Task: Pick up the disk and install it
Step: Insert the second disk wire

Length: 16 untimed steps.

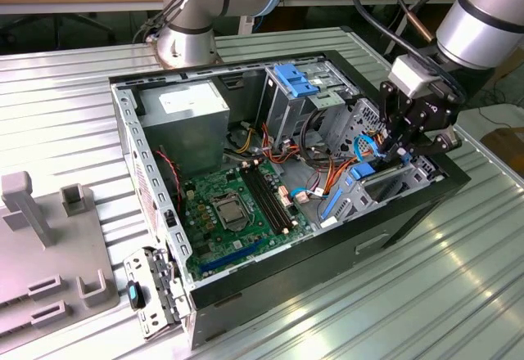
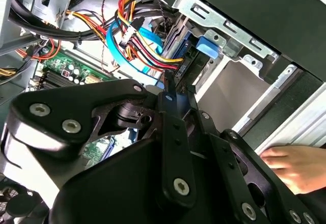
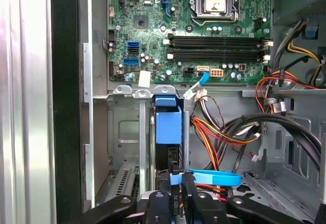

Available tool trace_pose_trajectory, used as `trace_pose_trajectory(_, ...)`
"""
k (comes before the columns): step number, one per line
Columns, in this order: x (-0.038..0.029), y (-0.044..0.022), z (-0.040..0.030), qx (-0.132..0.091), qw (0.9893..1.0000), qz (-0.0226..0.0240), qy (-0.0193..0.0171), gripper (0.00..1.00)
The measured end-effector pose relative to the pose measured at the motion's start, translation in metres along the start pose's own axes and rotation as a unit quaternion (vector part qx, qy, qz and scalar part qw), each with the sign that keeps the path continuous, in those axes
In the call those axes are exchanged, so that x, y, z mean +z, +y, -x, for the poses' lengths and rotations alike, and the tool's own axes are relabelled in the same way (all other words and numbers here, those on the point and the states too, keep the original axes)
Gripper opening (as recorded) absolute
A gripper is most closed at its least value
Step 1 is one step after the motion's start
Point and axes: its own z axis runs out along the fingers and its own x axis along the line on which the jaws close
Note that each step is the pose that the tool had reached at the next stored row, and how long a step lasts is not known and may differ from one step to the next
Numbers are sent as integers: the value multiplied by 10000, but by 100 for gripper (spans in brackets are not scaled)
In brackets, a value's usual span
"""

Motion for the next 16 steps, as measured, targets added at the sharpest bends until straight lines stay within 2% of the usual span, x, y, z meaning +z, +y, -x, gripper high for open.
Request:
trace_pose_trajectory(6,-51,-5,1,0,10000,0,-3,24)
trace_pose_trajectory(11,-57,-5,1,1,10000,0,-2,22)
trace_pose_trajectory(13,-57,-5,1,0,10000,0,-2,11)
trace_pose_trajectory(16,-58,-6,1,0,10000,0,-2,11)
